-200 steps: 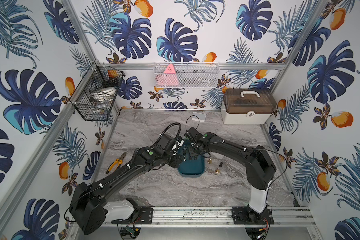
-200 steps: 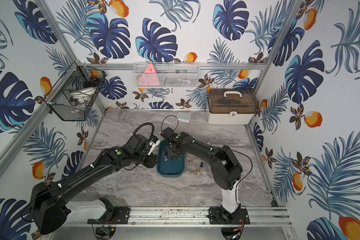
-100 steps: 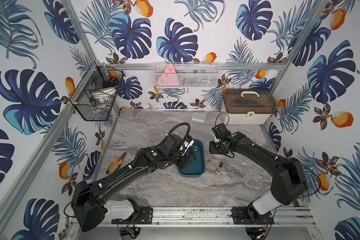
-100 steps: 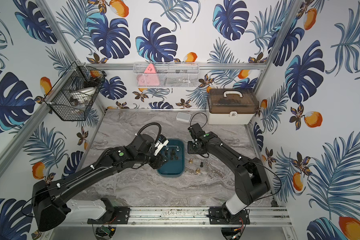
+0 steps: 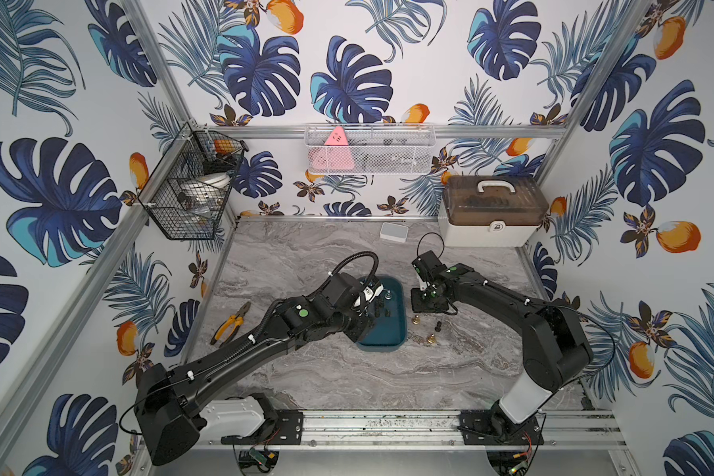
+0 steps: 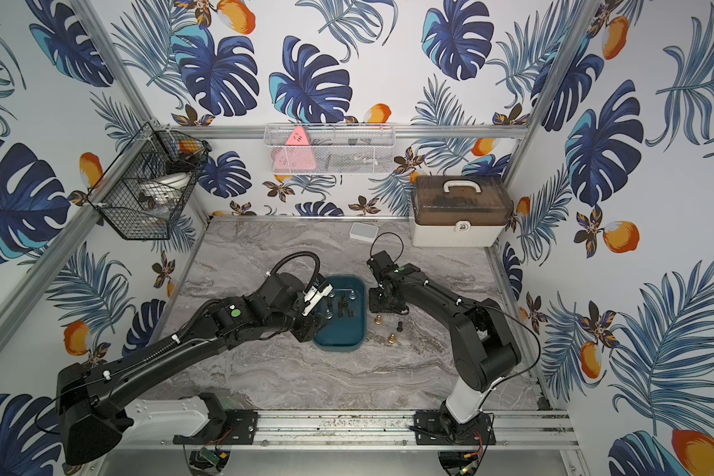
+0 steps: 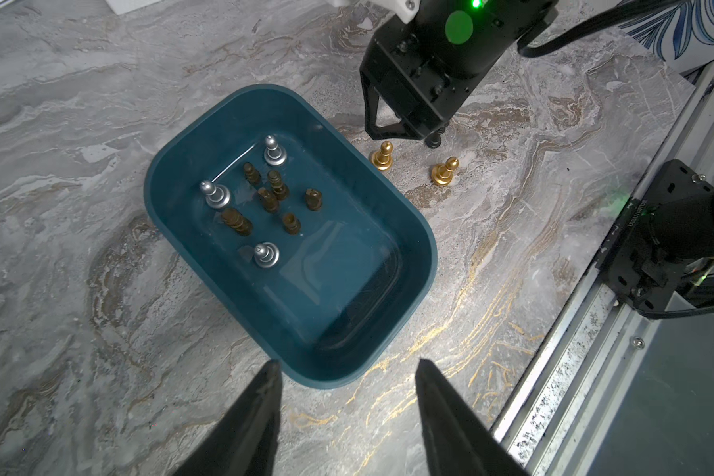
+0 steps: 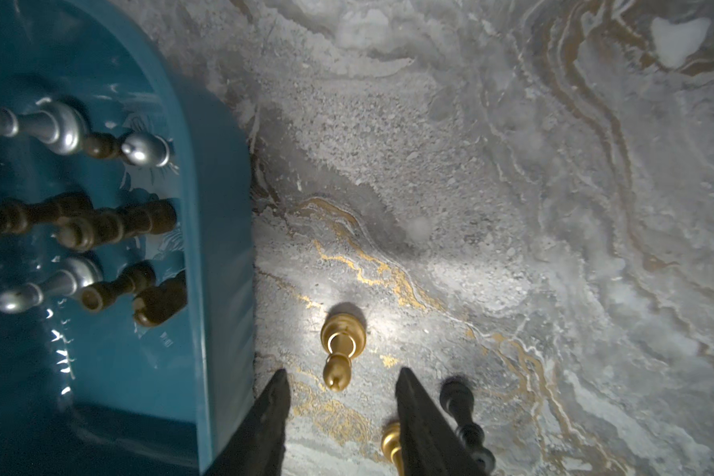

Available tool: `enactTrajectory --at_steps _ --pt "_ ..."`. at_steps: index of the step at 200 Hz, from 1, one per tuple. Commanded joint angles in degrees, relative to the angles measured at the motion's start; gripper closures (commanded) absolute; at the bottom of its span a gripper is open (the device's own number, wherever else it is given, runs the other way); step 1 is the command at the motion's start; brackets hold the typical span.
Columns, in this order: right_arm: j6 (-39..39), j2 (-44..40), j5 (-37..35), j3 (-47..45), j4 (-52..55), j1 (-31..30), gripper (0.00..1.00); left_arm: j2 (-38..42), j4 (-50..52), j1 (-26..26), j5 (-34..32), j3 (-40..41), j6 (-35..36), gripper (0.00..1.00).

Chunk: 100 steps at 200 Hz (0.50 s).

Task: Put the chess pieces into the storage box
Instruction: Pick up the chess piece at the center of the board.

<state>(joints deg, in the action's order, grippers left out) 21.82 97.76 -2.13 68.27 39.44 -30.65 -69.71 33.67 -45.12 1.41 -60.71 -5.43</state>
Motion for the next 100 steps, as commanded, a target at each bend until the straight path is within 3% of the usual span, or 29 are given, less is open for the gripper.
enactTrajectory --at_steps 1,100 --pt "-0.64 0.89 -0.97 0.96 -0.15 -1.00 0.55 0.72 -1.69 -0.01 -1.93 0.40 1.32 0.43" --pt "-0.34 4.60 -2.51 2.70 0.92 -3.53 0.62 -1.21 -0.71 0.01 -1.86 -0.14 1.62 0.43"
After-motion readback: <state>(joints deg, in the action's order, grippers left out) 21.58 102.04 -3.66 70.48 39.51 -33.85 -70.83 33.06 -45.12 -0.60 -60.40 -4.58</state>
